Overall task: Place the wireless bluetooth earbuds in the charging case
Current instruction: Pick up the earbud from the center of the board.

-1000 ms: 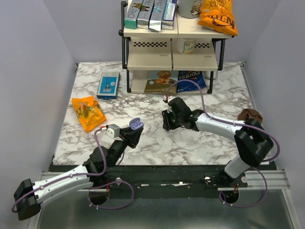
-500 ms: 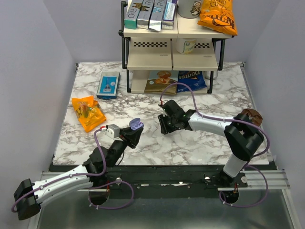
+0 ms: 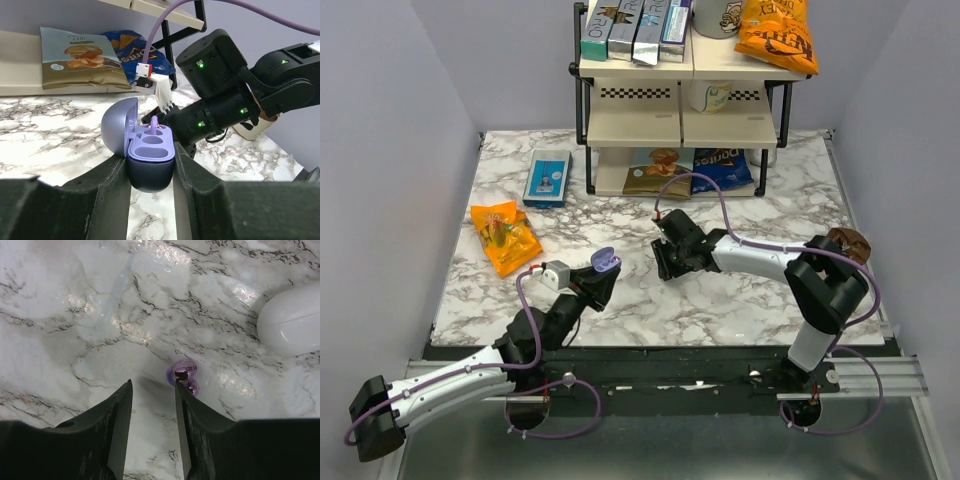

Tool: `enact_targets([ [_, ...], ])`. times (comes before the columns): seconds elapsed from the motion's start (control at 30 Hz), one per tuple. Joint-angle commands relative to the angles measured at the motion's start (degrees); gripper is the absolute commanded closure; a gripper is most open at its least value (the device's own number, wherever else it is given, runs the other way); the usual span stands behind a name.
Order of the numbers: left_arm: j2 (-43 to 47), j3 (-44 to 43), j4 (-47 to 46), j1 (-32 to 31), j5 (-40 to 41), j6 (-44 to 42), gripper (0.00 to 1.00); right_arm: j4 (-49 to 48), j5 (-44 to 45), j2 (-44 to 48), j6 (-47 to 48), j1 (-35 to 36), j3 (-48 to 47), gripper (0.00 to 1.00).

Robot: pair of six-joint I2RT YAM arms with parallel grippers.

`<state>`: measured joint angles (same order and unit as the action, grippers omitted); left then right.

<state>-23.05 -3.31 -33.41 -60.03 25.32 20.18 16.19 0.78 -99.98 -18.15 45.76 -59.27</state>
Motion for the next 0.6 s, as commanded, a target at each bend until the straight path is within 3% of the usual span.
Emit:
enact_targets([
  [0.0, 0.6, 1.7, 0.2, -0.3, 0.9, 0.3, 1.00, 0.4, 2.8, -1.3, 0.0, 0.0, -0.4, 0.52],
  [0.57, 0.3, 1.9, -0.4, -0.3, 0.7, 0.7, 1.00, 1.1, 2.9, -1.8, 1.7, 0.0, -3.0, 0.51],
])
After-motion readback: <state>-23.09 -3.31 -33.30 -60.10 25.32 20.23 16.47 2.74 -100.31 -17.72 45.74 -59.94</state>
